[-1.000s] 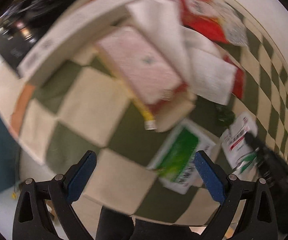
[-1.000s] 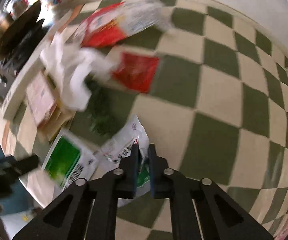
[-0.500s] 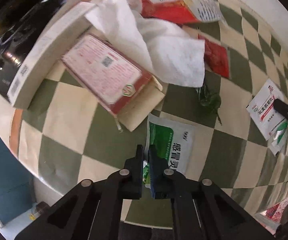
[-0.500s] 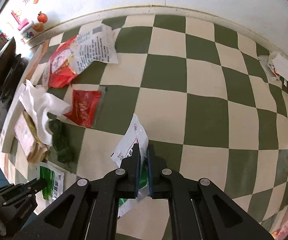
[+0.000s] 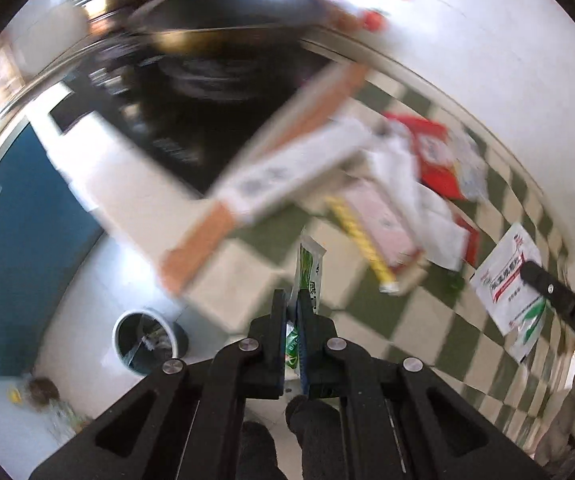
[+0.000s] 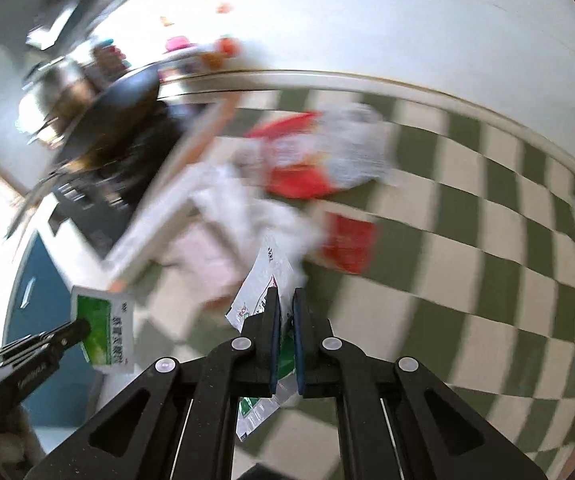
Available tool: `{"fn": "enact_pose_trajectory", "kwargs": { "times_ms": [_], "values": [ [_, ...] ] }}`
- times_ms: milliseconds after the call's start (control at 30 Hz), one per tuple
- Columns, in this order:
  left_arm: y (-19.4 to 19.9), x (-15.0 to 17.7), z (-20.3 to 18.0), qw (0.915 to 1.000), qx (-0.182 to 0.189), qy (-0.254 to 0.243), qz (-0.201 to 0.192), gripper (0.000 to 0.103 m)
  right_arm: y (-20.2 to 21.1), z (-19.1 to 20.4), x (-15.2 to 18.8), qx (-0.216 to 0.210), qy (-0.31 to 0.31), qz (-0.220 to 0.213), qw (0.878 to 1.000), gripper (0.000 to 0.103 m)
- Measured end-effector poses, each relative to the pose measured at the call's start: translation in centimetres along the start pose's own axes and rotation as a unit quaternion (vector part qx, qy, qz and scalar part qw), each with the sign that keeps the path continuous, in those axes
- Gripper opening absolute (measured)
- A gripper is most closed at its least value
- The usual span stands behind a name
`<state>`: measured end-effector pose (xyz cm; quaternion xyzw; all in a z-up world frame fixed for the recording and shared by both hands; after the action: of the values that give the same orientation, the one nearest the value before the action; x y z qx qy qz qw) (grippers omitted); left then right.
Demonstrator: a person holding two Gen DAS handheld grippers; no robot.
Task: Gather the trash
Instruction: 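Carry both sachets to the white bin and open both tools over it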
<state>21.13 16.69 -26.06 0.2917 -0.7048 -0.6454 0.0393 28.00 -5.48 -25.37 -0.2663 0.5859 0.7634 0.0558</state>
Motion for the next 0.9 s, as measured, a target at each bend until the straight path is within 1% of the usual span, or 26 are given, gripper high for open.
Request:
{"fn": "enact_pose_trajectory", "kwargs": {
  "times_ms": [33, 67, 100, 133, 167, 200, 233, 267, 300, 333, 367, 400, 433, 467, 500, 533, 567, 633, 700, 733, 833, 900],
  "values": [
    [0.6, 0.0, 2.8, 0.9997, -0.008, 0.023, -0.004, 0.002, -0.4, 1.9, 0.0, -0.011, 0.013, 0.001, 1.000, 0.006],
    [0.8, 0.2, 5.2, 0.9990, -0.013, 0.042, -0.004, 0.002, -1.3, 5.2, 0.1, -0.031, 0.037, 0.005, 0.999, 0.006],
    [0.7, 0.6, 8.2, 0.9975, -0.021, 0.067, -0.002, 0.002, -2.0, 7.4, 0.5, -0.046, 0.051, 0.010, 0.998, 0.006],
    [0.5, 1.0, 10.1, 0.9960, -0.028, 0.084, -0.001, 0.002, -3.1, 10.1, 1.0, -0.063, 0.066, 0.020, 0.996, 0.006],
    [0.4, 1.8, 13.3, 0.9933, -0.038, 0.109, 0.001, 0.002, -4.2, 12.9, 1.8, -0.080, 0.083, 0.031, 0.993, 0.006],
    [0.2, 2.6, 16.3, 0.9900, -0.045, 0.133, 0.005, 0.002, -5.9, 16.6, 2.9, -0.097, 0.108, 0.045, 0.988, 0.006],
    [-0.3, 3.6, 19.8, 0.9849, -0.053, 0.164, 0.009, 0.002, -6.9, 18.7, 3.8, -0.106, 0.122, 0.053, 0.985, 0.006],
    [-1.0, 4.6, 22.2, 0.9808, -0.057, 0.186, 0.014, 0.002, -8.4, 21.2, 4.9, -0.115, 0.141, 0.063, 0.981, 0.006],
    [-1.9, 5.6, 24.7, 0.9761, -0.063, 0.207, 0.019, 0.002, -10.5, 24.6, 6.5, -0.124, 0.164, 0.074, 0.976, 0.006],
    [-3.4, 7.2, 28.1, 0.9691, -0.069, 0.235, 0.027, 0.002, -11.9, 26.4, 7.7, -0.129, 0.176, 0.082, 0.972, 0.006],
    [-4.8, 8.5, 30.4, 0.9640, -0.071, 0.254, 0.035, 0.002, -14.4, 29.2, 9.5, -0.135, 0.192, 0.096, 0.967, 0.006],
    [-6.9, 10.2, 33.4, 0.9562, -0.072, 0.280, 0.047, 0.002, -16.2, 30.9, 10.7, -0.137, 0.201, 0.104, 0.964, 0.006],
    [-8.7, 11.5, 35.7, 0.9504, -0.072, 0.297, 0.055, 0.002, -18.9, 33.0, 12.5, -0.139, 0.214, 0.115, 0.960, 0.006],
    [-11.0, 13.0, 37.7, 0.9454, -0.073, 0.311, 0.067, 0.002, -21.0, 34.2, 13.9, -0.139, 0.222, 0.123, 0.957, 0.006],
    [-13.7, 14.6, 40.0, 0.9386, -0.075, 0.327, 0.079, 0.002, -23.6, 35.7, 15.7, -0.138, 0.230, 0.131, 0.954, 0.006],
    [-15.6, 15.8, 41.5, 0.9344, -0.073, 0.338, 0.086, 0.002, -26.5, 37.0, 17.5, -0.138, 0.237, 0.142, 0.951, 0.006],
    [-18.7, 17.4, 43.5, 0.9291, -0.071, 0.349, 0.100, 0.003, -30.4, 38.4, 20.1, -0.138, 0.244, 0.156, 0.947, 0.006],
    [-24.0, 20.2, 46.7, 0.9185, -0.063, 0.371, 0.122, 0.003, -35.9, 39.8, 23.6, -0.139, 0.250, 0.175, 0.942, 0.006],
    [-30.7, 23.4, 49.6, 0.9076, -0.047, 0.391, 0.147, 0.003, -42.4, 40.9, 27.7, -0.137, 0.254, 0.197, 0.937, 0.006],
    [-32.7, 24.4, 50.2, 0.9051, -0.043, 0.394, 0.153, 0.003, -45.5, 41.2, 29.5, -0.134, 0.257, 0.208, 0.934, 0.006],
    [-40.5, 27.8, 52.4, 0.8964, -0.030, 0.404, 0.181, 0.003, -53.7, 41.5, 34.6, -0.125, 0.256, 0.241, 0.928, 0.006],
    [-44.0, 28.8, 53.4, 0.8954, -0.029, 0.402, 0.190, 0.003, -57.9, 41.5, 37.2, -0.121, 0.259, 0.254, 0.924, 0.006]
  ]
}}
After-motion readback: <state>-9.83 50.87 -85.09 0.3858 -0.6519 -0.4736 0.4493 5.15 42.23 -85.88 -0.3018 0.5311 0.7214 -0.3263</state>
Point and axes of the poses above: each gripper's, at about its wrist camera, not at the fingertips, and y roughly against the way its jaws point, z to its left, x to its underside, the point moved 9 cm from there along -y, roughly the way its jaws point, and after that the axes turned 7 degrees about y, right-handed, at the moved point
